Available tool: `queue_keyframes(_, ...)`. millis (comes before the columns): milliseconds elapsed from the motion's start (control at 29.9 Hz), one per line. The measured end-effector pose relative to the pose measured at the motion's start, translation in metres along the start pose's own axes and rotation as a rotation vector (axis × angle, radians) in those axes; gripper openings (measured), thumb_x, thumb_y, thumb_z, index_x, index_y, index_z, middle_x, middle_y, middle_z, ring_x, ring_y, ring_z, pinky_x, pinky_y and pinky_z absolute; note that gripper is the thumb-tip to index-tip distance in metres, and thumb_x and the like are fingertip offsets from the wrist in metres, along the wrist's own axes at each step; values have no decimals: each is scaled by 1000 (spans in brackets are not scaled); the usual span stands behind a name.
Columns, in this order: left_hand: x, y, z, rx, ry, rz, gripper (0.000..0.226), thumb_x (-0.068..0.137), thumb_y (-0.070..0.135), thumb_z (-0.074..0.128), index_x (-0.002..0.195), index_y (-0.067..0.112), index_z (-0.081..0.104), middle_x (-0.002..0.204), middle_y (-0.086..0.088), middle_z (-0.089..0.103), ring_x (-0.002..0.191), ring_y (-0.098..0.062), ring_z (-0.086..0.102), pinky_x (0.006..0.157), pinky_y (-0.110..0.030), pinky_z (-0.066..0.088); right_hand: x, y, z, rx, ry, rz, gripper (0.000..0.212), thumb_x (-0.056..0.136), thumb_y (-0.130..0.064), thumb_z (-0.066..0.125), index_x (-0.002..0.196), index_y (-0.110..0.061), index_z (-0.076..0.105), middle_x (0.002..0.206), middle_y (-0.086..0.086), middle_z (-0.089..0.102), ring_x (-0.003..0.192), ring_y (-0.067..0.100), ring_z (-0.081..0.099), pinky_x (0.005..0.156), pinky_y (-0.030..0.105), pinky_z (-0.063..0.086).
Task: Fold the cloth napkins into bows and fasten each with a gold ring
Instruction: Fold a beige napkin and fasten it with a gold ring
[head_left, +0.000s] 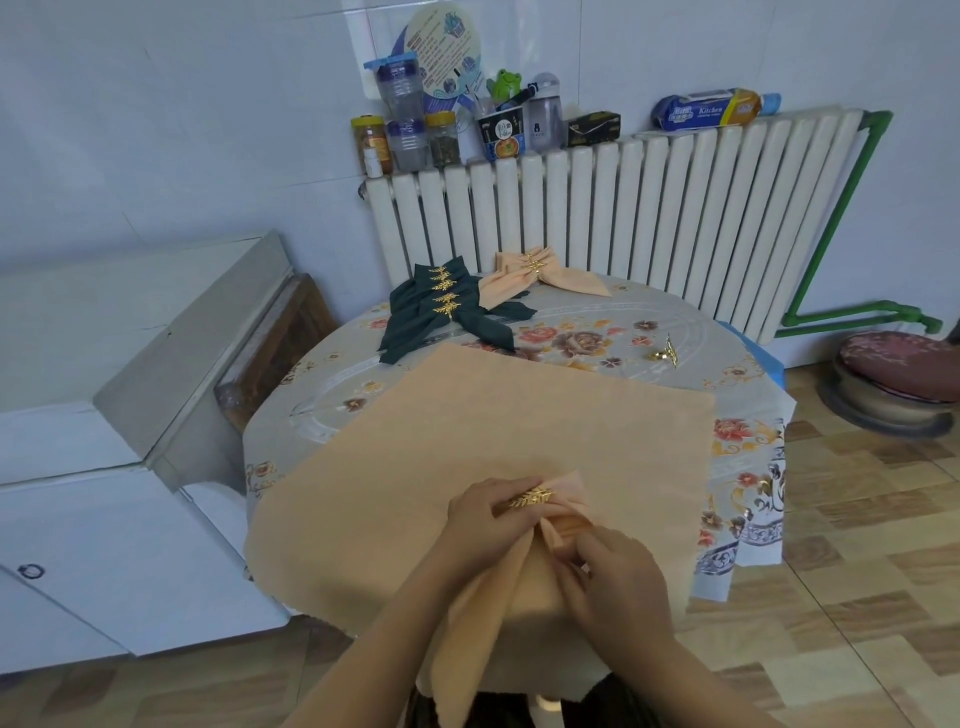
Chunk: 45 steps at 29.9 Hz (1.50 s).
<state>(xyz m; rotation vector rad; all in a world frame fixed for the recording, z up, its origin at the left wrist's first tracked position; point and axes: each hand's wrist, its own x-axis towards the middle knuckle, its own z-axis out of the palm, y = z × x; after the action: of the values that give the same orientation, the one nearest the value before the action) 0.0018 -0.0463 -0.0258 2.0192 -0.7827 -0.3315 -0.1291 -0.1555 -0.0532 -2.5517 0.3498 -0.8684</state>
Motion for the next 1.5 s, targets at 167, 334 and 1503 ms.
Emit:
queue_keyframes(167, -5, 1, 6, 17, 85, 36, 64, 61, 66, 54, 113, 31, 69, 98, 18, 64, 103, 2, 55, 100, -22, 38, 13, 11, 7, 123, 77, 0, 10, 73, -26, 64, 70, -17, 63, 89, 1, 59, 82, 17, 54, 71, 26, 42)
queue_keyframes(334, -7, 1, 6, -29, 91, 28, 66, 62, 61, 53, 114, 24, 69, 101, 14, 64, 103, -2, 56, 97, -15, 38, 12, 10, 16, 62, 74, -110, 14, 79, -25, 50, 80, -17, 61, 91, -4, 66, 94, 19, 58, 85, 24, 35)
queue_keyframes(1503, 7, 4, -43, -280, 425, -325, 9, 89, 20, 63, 92, 11, 64, 87, -4, 67, 75, -15, 58, 61, -20, 42, 101, 13, -10, 486, -127, 458, 15, 96, -24, 50, 82, -24, 55, 66, -2, 59, 61, 13, 51, 52, 16, 34)
